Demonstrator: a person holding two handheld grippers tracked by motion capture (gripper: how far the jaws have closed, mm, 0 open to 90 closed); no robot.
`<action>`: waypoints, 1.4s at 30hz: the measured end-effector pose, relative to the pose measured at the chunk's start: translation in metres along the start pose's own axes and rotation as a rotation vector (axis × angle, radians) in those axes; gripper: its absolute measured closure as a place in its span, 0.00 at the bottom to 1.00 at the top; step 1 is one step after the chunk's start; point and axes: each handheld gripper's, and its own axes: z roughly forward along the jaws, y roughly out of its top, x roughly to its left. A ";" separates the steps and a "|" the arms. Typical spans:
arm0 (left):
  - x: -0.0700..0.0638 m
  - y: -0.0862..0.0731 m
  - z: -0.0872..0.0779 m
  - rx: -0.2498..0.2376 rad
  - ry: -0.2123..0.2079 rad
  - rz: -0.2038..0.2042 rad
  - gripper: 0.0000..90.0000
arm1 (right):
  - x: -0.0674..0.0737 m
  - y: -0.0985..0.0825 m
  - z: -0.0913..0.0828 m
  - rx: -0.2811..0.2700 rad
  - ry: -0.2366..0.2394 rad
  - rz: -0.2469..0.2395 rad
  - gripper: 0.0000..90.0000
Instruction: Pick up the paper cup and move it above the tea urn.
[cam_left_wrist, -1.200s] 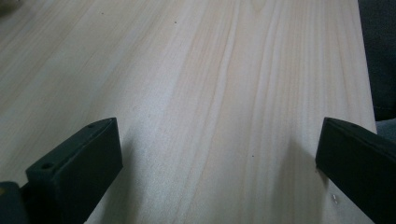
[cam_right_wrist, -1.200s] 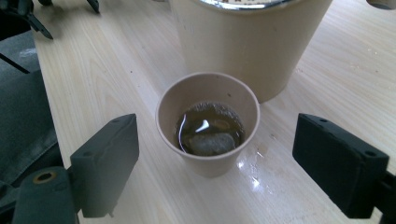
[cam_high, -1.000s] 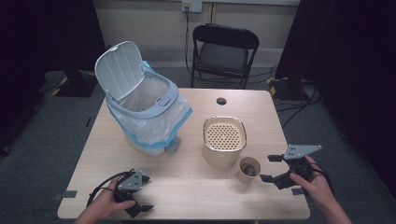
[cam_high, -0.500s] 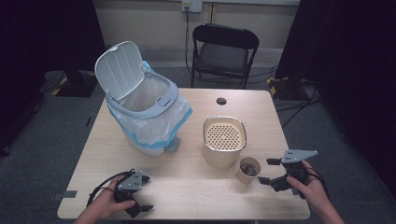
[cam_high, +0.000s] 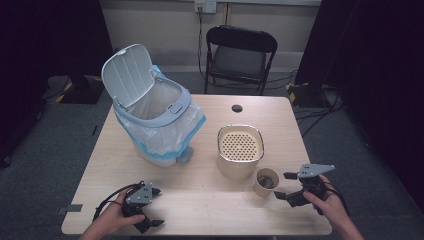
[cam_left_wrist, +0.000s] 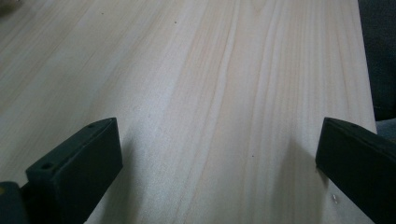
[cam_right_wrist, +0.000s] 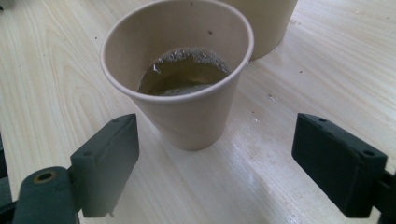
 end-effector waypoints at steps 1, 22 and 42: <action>0.000 0.000 0.000 0.000 0.000 0.000 0.00 | 0.000 0.000 0.001 0.002 0.000 -0.004 0.16; 0.000 0.000 0.000 0.000 0.000 0.000 0.00 | 0.004 0.002 0.019 -0.006 0.039 -0.025 0.16; 0.000 0.000 0.000 -0.002 0.000 0.001 0.00 | 0.007 0.007 0.034 -0.045 0.078 -0.021 0.20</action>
